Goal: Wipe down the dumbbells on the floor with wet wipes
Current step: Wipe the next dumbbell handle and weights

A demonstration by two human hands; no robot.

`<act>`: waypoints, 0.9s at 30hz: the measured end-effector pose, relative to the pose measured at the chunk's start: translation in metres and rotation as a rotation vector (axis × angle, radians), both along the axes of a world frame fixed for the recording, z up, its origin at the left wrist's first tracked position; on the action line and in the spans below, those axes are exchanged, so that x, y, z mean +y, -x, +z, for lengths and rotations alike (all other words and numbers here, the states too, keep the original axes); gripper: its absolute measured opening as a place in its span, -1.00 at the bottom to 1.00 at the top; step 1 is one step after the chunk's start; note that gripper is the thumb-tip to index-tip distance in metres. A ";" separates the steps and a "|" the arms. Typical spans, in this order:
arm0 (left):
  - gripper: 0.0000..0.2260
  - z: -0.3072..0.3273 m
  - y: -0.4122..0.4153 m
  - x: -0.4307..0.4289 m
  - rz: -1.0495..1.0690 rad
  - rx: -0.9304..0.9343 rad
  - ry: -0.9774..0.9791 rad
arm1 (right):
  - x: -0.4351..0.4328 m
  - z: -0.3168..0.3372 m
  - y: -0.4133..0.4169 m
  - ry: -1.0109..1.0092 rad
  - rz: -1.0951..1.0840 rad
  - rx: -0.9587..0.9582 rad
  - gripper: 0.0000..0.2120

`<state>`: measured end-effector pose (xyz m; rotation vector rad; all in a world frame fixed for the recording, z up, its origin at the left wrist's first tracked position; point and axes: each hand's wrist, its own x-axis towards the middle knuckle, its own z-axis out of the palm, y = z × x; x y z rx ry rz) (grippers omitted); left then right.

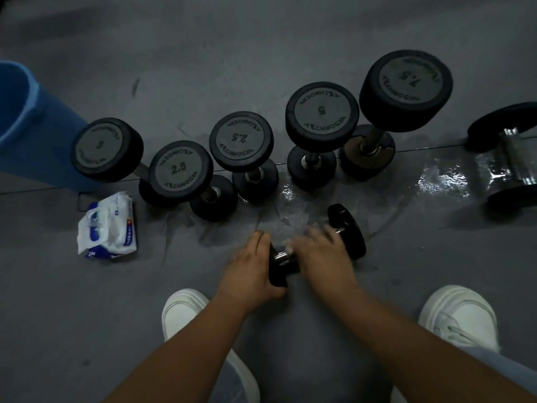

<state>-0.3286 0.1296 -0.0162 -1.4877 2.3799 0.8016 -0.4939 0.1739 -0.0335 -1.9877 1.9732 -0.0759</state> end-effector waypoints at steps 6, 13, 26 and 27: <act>0.02 0.005 0.000 -0.007 -0.015 0.037 -0.021 | -0.013 0.002 -0.003 -0.039 0.179 -0.106 -0.75; 0.08 0.005 -0.002 -0.026 0.057 0.117 -0.219 | -0.042 0.024 0.013 -0.294 0.160 -0.041 -0.74; -0.19 -0.003 0.000 0.022 0.055 0.220 -0.075 | -0.003 -0.010 0.004 -0.049 -0.003 0.061 -0.75; -0.13 -0.006 0.000 0.020 0.055 0.206 -0.083 | 0.002 -0.013 -0.003 -0.082 0.077 0.046 -0.66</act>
